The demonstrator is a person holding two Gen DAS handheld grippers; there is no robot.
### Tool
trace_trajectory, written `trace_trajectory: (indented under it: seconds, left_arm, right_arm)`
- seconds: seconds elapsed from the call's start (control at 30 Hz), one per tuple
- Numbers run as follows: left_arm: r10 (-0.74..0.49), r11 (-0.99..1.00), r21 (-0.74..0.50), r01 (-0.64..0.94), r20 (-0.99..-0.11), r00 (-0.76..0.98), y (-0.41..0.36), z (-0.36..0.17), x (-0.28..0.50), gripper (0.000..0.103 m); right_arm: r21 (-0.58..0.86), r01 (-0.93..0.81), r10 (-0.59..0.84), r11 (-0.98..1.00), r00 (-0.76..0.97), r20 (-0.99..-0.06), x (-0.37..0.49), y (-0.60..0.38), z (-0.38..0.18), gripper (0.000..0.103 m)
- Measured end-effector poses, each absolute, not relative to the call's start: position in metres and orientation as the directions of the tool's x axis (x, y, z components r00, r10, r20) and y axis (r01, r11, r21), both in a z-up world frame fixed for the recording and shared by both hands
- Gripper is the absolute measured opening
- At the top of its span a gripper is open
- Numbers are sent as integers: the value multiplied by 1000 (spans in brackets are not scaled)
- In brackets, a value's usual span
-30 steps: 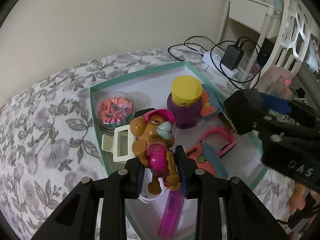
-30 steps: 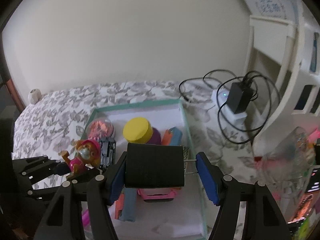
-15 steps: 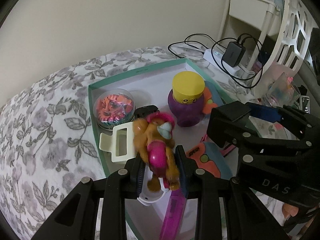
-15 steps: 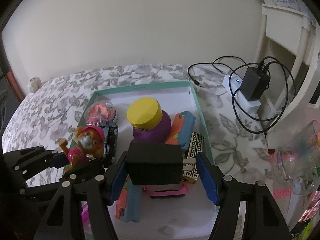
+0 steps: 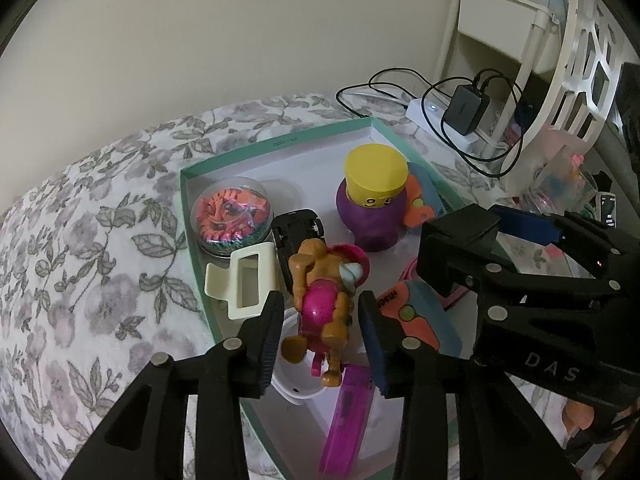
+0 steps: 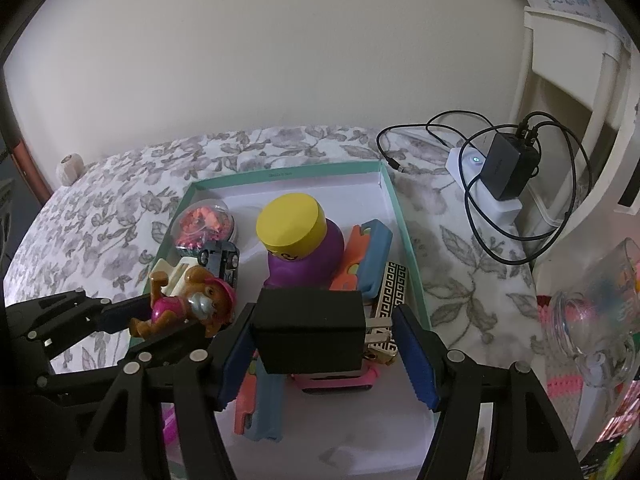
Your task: Organize rigid objects
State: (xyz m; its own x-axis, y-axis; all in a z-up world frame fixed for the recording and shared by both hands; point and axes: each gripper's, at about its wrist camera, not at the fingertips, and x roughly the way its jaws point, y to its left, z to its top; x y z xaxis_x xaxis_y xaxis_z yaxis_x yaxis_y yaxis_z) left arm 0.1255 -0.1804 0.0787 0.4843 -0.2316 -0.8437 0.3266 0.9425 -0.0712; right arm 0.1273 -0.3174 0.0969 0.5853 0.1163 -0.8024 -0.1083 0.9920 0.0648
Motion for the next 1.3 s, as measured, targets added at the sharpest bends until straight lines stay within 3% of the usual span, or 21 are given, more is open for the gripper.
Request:
trace_trajectory:
  seconds: [0.53, 0.73, 0.8, 0.87, 1.03, 1.1, 1.17, 1.3]
  left_arm:
    - [-215, 961, -83, 262, -821, 528, -158, 99, 123, 49]
    - [-174, 976, -66, 206, -807, 564, -146, 106, 124, 55]
    - [-158, 980, -57, 190, -804, 573, -144, 106, 124, 61]
    - [-145, 985, -61, 163, -804, 576, -140, 106, 126, 78]
    - [-78, 995, -28, 94, -806, 586, -130, 104, 129, 80]
    - [-53, 997, -14, 71, -813, 579, -127, 101, 130, 81]
    - [-30, 999, -3, 49, -830, 558, -123, 95, 133, 91]
    - [-2, 1000, 1, 7, -844, 536, -115, 87, 135, 93]
  right_arm:
    - [65, -117, 123, 991, 603, -788, 124, -318, 103, 73]
    - [61, -130, 127, 990, 602, -788, 123, -316, 103, 82]
    - [59, -135, 129, 989, 602, -788, 123, -314, 103, 85]
    - [55, -138, 128, 989, 601, -789, 124, -314, 102, 85]
    - [62, -139, 133, 988, 597, -791, 124, -314, 100, 87]
    - [66, -137, 135, 988, 596, -792, 124, -314, 99, 103]
    - [65, -140, 136, 988, 597, -791, 125, -313, 99, 103]
    - [64, -145, 139, 987, 595, -792, 125, -312, 98, 103]
